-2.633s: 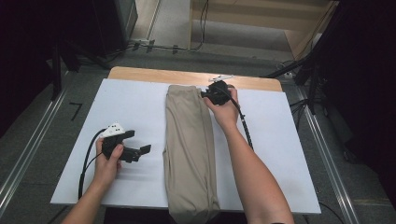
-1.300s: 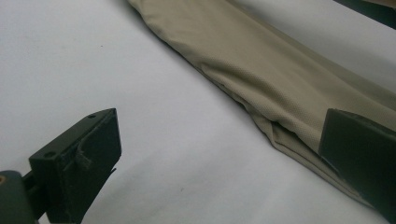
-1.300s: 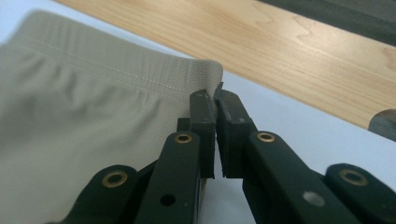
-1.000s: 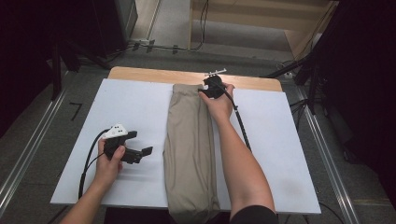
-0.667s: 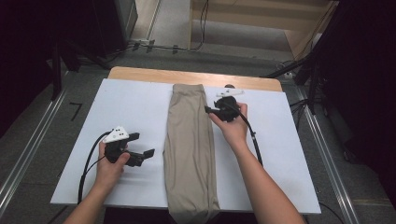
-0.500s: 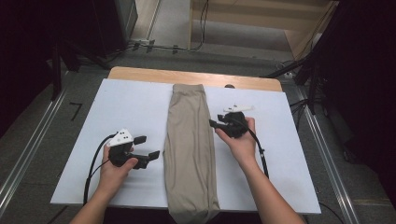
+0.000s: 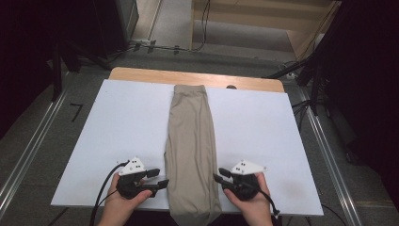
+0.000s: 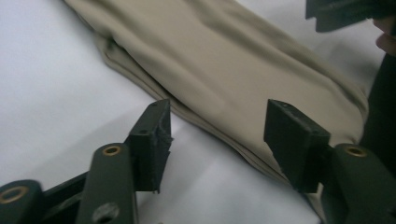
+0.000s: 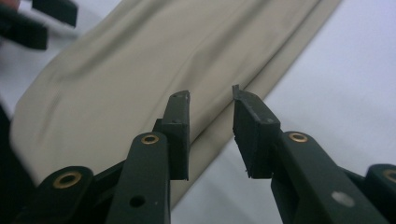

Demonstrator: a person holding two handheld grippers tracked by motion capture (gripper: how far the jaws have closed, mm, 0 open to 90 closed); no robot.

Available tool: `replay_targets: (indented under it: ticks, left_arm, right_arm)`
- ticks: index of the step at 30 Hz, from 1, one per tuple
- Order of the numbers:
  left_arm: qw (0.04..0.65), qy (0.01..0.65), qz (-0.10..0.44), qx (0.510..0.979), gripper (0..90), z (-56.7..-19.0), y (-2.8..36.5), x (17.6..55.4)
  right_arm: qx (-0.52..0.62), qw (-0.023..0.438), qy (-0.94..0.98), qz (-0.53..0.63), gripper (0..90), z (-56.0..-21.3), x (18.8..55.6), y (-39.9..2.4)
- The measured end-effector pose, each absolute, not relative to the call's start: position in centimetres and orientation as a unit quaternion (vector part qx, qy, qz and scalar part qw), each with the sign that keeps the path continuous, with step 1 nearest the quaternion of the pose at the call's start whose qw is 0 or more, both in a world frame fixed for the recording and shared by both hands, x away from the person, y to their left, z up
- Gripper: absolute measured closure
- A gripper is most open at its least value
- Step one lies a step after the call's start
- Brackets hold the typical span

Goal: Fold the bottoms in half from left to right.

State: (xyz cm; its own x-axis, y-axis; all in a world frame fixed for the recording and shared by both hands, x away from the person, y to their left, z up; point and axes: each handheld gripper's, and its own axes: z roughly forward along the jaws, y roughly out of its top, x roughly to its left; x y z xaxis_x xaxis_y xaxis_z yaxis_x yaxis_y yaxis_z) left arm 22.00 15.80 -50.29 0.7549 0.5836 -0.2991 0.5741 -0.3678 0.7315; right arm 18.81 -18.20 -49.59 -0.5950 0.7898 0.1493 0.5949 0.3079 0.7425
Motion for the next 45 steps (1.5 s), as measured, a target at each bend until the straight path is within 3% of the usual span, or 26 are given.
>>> replay_targets:
  ticks: [3,5,10,14,16,21,25,28,29,36,39,45]
  left_arm:
    - [0.435,0.341,-0.003,0.834,45.7,-50.6,15.2,20.6]
    - [0.439,0.339,-0.006,0.832,48.0,-50.6,15.0,19.7]
    - [0.437,0.331,-0.011,0.836,55.2,-50.6,14.6,18.3]
    - [0.425,0.344,-0.009,0.837,54.0,-51.1,14.3,18.0]
    - [0.427,0.351,0.001,0.833,52.2,-51.2,14.1,18.0]
    - [0.423,0.344,0.025,0.838,53.2,-51.3,13.0,17.4]
    - [0.401,0.34,0.072,0.848,70.0,-51.2,12.5,17.0]
    - [0.407,0.334,0.046,0.849,86.9,-51.2,12.5,17.2]
    - [0.405,0.328,0.045,0.852,88.1,-51.2,12.4,17.3]
    - [0.43,0.313,0.015,0.847,89.3,-49.5,14.0,17.7]
    - [0.421,0.308,-0.009,0.853,88.9,-50.3,14.2,18.2]
    - [0.419,0.305,-0.033,0.855,82.5,-50.8,13.9,18.4]
  right_arm:
    - [0.414,0.126,0.814,0.387,64.9,-49.6,16.6,-17.4]
    - [0.42,0.133,0.814,0.379,69.5,-49.7,15.3,-17.4]
    - [0.43,0.103,0.805,0.396,82.4,-50.3,13.4,-18.7]
    - [0.411,0.087,0.819,0.391,79.3,-50.8,12.5,-18.0]
    - [0.403,0.093,0.827,0.382,73.7,-51.1,12.5,-17.3]
    - [0.394,0.11,0.836,0.366,72.5,-51.7,12.3,-16.6]
    - [0.389,0.093,0.838,0.372,86.5,-51.7,12.5,-16.5]
    - [0.387,0.094,0.84,0.368,88.2,-51.6,12.5,-16.3]
    - [0.389,0.092,0.839,0.369,88.2,-51.5,12.5,-16.3]
    - [0.38,0.066,0.824,0.414,88.1,-50.5,11.8,-16.1]
    - [0.387,0.077,0.828,0.399,88.1,-50.5,11.9,-16.4]
    - [0.42,0.082,0.811,0.399,85.8,-50.5,12.4,-17.9]
